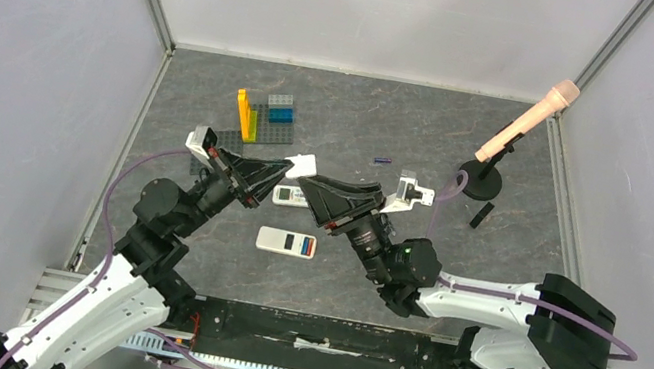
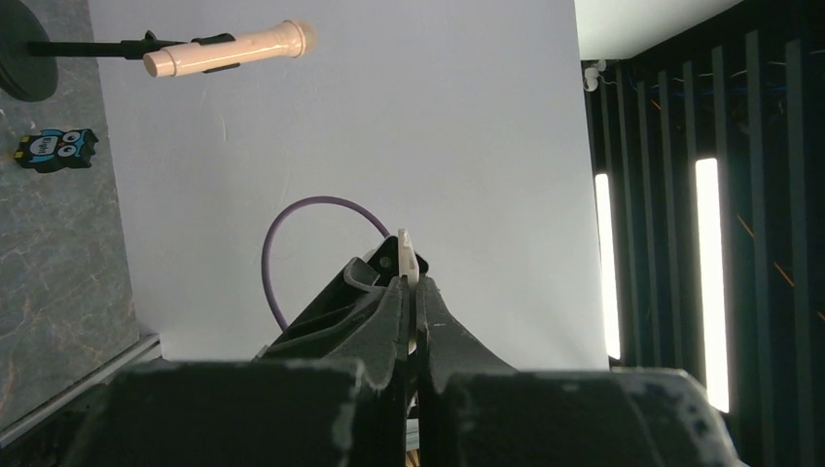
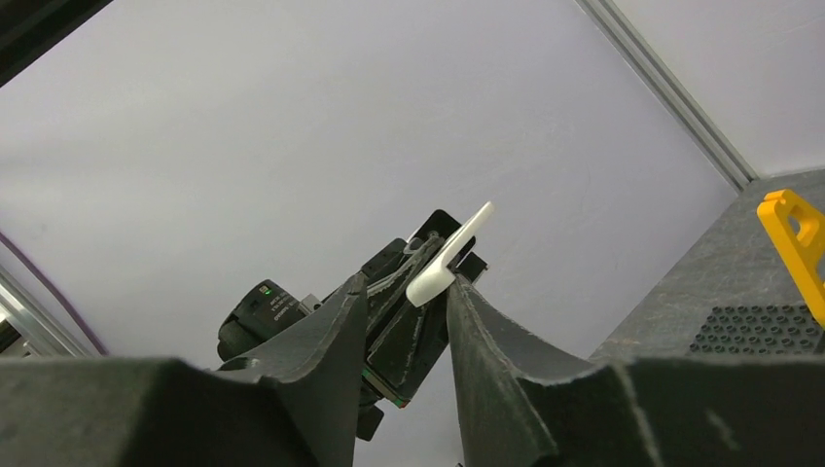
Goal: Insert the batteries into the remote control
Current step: Pick up the battery cover at the center of the board.
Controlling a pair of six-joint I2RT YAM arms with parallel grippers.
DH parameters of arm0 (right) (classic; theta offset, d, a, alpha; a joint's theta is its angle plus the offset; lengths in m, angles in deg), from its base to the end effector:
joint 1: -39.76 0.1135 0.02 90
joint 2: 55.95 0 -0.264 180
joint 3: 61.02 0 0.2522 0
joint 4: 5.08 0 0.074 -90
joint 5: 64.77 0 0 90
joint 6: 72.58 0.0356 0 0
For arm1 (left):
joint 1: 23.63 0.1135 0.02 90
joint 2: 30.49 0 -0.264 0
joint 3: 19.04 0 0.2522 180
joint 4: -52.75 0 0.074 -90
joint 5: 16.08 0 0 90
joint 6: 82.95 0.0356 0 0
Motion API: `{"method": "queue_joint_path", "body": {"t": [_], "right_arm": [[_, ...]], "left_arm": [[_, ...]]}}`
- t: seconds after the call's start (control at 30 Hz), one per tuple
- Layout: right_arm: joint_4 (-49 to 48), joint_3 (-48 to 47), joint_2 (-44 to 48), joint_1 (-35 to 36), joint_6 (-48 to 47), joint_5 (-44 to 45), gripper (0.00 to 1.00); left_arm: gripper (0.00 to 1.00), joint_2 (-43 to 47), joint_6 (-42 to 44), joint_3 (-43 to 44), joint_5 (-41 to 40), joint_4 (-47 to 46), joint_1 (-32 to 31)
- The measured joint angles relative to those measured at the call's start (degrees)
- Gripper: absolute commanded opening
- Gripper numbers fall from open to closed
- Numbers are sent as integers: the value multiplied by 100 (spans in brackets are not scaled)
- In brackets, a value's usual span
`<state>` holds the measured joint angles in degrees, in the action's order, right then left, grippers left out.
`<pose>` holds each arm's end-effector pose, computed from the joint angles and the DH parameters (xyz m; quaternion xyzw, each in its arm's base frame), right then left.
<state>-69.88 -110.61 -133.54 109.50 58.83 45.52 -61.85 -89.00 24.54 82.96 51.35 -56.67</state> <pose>0.1057 0.2508 0.3173 0.0448 0.4659 0.6814 0.5626 0.1203 -0.0849 0.3300 -0.2693 0.5579 -0.7284 0.2928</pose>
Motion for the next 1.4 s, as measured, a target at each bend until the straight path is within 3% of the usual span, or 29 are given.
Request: {"method": "queue_joint_path", "body": {"t": [0.13,0.33,0.5,0.53,0.67,0.77,0.83,0.97,1.17,1.4], "right_arm": [[20,-4,-50,-87,186,-39,25],[63,-57,-103,-264,522,-203,19],[188,-133,-114,-374,782,-415,0],[216,-162,-114,-387,796,-444,0],[354,-267,-111,-452,925,-675,0],[708,-269,-39,-525,968,-905,0],[1071,-267,87,-592,1005,-1123,0],[1917,-260,577,-885,1113,-1687,0],[3967,-612,1397,-1453,1082,-2905,0],[5799,-1019,1558,-1794,1047,-4542,0]], "left_arm": [[2,157,0,-76,2,0,0],[2,227,-2,-212,11,-81,0],[3,216,-2,-269,0,-179,2],[8,214,-2,-269,-11,-214,7],[51,210,-31,-269,17,-323,24],[71,208,4,-267,214,-243,13],[75,236,192,-249,380,-63,0],[75,387,938,-107,717,610,-9],[72,400,3226,693,1036,2297,-9],[67,15,5423,1397,1943,3045,-9]]}}
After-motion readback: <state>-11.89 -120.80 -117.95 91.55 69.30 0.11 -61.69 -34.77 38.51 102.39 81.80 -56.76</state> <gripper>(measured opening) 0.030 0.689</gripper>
